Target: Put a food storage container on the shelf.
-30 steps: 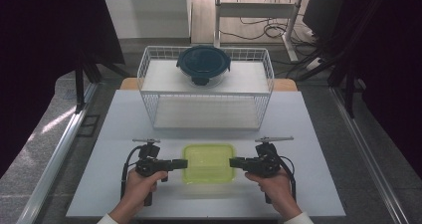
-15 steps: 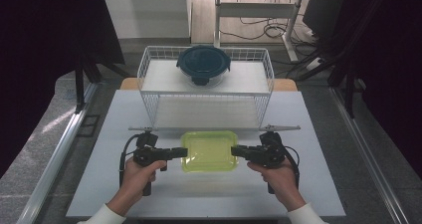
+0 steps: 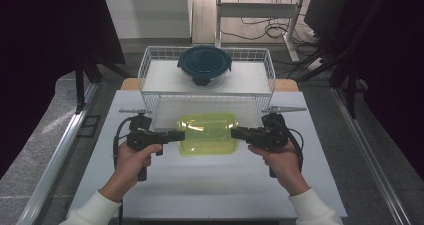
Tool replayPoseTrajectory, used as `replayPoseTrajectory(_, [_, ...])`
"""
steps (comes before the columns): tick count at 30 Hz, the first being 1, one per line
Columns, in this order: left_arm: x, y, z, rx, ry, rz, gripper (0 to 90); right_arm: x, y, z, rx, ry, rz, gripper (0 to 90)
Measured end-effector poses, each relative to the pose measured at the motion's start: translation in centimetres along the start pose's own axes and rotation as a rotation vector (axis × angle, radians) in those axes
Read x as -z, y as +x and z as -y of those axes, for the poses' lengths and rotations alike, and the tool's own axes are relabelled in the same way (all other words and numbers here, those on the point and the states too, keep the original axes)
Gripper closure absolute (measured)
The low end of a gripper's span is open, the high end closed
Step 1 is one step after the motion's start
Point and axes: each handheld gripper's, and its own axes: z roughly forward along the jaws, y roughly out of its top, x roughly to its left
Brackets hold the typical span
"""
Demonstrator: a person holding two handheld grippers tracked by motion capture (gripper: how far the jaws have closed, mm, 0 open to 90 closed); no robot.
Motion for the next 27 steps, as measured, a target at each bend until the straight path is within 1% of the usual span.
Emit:
replayPoseTrajectory(5, [0.3, -0.2, -1.6, -0.006, -0.01, 0.001, 79.7, 0.3, 0.3, -1.7, 0.025, -0.014, 0.008, 77.1])
replayPoseTrajectory(7, [0.4, -0.2, -2.1, 0.002, -0.016, 0.01, 79.7, 0.4, 0.3, -2.4, 0.024, -0.018, 0.007, 77.1])
replayPoseTrajectory(10, [0.5, -0.4, -2.9, 0.0, -0.022, 0.015, 79.7, 0.6, 0.2, -3.2, 0.03, -0.023, 0.004, 77.1])
replayPoseTrajectory(16, [1.1, -0.8, -5.0, -0.019, -0.044, 0.007, 79.6, 0.7, 0.3, -5.2, 0.042, -0.036, 0.012, 77.2])
replayPoseTrajectory(19, [1.4, -1.2, -6.2, -0.037, -0.052, -0.001, 79.5, 0.8, 0.3, -6.3, 0.043, -0.048, 0.009, 77.4])
replayPoseTrajectory(23, [1.8, -1.7, -8.0, -0.059, -0.058, -0.012, 79.5, 1.1, 0.1, -7.8, 0.038, -0.067, -0.004, 77.6])
replayPoseTrajectory(24, [1.9, -1.9, -8.5, -0.066, -0.061, -0.014, 79.5, 1.1, 0.1, -8.2, 0.043, -0.071, -0.001, 77.7])
replayPoseTrajectory(27, [2.2, -2.1, -10.1, -0.071, -0.071, -0.013, 79.5, 1.3, 0.0, -9.7, 0.043, -0.084, -0.001, 77.8])
